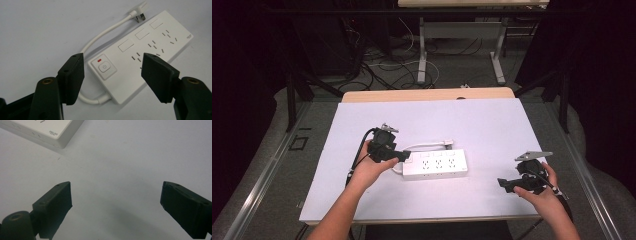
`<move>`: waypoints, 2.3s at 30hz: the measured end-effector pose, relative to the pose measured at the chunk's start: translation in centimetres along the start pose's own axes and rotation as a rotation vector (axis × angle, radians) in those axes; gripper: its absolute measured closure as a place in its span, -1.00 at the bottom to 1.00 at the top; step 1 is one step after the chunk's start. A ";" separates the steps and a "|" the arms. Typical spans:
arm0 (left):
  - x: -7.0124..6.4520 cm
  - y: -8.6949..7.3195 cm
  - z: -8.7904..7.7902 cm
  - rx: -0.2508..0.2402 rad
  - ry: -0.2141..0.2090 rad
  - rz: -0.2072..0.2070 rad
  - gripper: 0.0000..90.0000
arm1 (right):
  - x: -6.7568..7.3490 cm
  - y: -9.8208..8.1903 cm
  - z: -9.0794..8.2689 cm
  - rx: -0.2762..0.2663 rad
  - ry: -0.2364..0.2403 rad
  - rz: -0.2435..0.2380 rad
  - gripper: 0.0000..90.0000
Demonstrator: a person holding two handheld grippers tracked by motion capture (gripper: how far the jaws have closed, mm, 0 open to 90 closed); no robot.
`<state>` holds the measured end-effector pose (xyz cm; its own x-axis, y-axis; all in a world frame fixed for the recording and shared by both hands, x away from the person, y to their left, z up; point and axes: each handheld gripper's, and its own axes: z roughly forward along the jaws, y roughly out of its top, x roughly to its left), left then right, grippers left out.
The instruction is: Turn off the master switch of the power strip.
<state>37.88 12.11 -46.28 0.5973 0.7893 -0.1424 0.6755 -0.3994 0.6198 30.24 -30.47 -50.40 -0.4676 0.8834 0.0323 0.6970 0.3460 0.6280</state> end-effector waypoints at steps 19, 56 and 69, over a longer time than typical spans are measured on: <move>-0.3 0.2 2.7 0.066 -0.005 -0.026 0.15 | 0.0 -0.1 0.3 0.008 -0.001 0.004 -0.79; 0.6 0.6 5.8 0.152 0.039 -0.074 1.00 | 0.0 -0.2 0.6 0.015 -0.001 0.003 -0.79; 0.8 0.4 6.4 0.164 0.039 -0.099 1.00 | 0.0 -0.2 0.6 0.018 -0.003 0.000 -0.79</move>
<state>41.35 9.62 -51.10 0.5089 0.8450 -0.1643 0.7938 -0.3868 0.4694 30.45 -30.34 -51.03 -0.4654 0.8846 0.0300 0.7068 0.3511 0.6142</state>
